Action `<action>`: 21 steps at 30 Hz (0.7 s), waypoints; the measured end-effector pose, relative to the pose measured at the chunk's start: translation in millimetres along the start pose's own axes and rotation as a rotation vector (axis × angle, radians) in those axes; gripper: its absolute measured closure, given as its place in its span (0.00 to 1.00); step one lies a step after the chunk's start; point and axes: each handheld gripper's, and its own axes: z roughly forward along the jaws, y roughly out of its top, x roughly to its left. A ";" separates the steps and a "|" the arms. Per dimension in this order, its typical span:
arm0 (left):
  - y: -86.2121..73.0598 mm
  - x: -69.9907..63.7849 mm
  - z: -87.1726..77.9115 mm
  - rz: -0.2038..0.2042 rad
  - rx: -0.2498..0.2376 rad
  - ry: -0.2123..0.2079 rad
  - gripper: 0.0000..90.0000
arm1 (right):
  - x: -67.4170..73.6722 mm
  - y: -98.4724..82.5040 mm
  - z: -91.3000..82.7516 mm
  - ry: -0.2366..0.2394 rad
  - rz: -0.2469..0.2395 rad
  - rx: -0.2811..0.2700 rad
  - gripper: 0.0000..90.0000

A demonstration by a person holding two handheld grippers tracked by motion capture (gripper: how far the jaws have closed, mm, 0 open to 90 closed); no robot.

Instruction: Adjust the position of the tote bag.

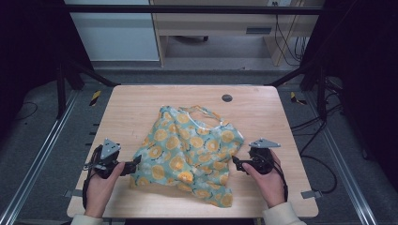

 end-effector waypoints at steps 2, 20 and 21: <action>0.0 -0.3 0.7 -0.007 -0.004 0.003 0.05 | -2.5 -0.9 1.4 0.014 0.003 0.008 0.13; -0.2 -3.0 3.3 0.004 0.006 -0.001 0.05 | -31.5 30.4 18.6 0.011 0.029 0.018 0.23; -0.2 -3.0 3.3 0.004 0.006 -0.001 0.05 | -31.5 30.4 18.6 0.011 0.029 0.018 0.23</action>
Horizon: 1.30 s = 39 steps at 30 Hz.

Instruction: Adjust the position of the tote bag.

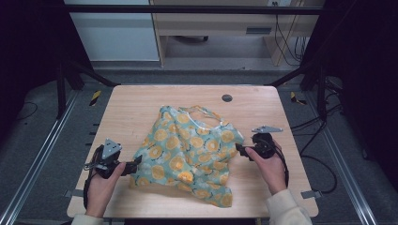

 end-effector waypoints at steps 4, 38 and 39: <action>0.1 -1.8 -0.2 0.010 0.000 0.003 0.05 | -7.5 20.5 18.9 -0.014 -0.048 0.047 0.22; 6.6 -3.2 3.4 -0.029 -0.031 -0.051 0.06 | -5.0 24.3 66.8 0.113 -0.152 0.183 0.86; 6.7 -3.2 3.4 -0.029 -0.031 -0.052 0.06 | -4.7 23.6 66.3 0.124 -0.164 0.183 0.91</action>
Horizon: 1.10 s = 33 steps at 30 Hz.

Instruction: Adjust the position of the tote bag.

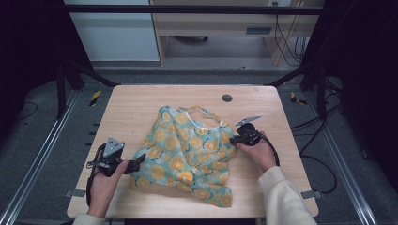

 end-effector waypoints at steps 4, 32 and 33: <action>1.8 -0.6 0.6 -0.004 0.003 -0.013 0.06 | 5.5 0.4 -6.5 0.027 -0.003 -0.032 0.99; 110.1 -10.6 95.4 -0.074 0.193 -0.052 0.04 | 92.8 18.3 -67.2 0.193 -0.188 -0.245 1.00; 110.1 -10.6 95.4 -0.074 0.193 -0.052 0.04 | 93.3 18.2 -67.3 0.192 -0.190 -0.243 1.00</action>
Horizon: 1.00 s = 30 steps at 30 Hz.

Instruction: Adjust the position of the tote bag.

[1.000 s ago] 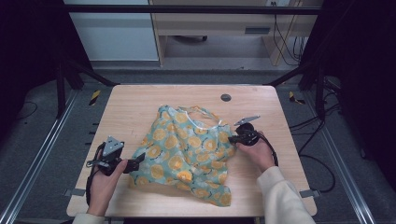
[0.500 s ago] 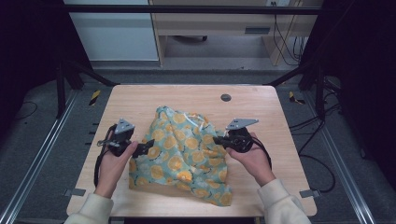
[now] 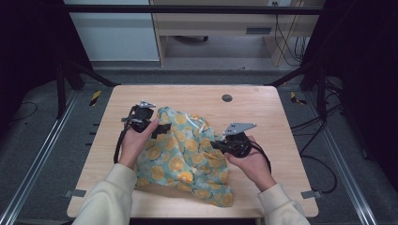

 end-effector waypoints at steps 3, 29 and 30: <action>4.7 -8.9 10.2 0.018 0.030 0.010 0.04 | 2.1 0.4 0.4 0.005 -0.005 0.003 1.00; -10.0 -7.7 27.6 0.010 0.145 0.019 0.14 | 2.1 2.1 -3.0 0.010 -0.002 -0.005 0.99; -10.6 -7.7 27.8 0.011 0.152 0.010 0.20 | 1.4 2.4 -3.6 0.009 0.001 -0.004 0.99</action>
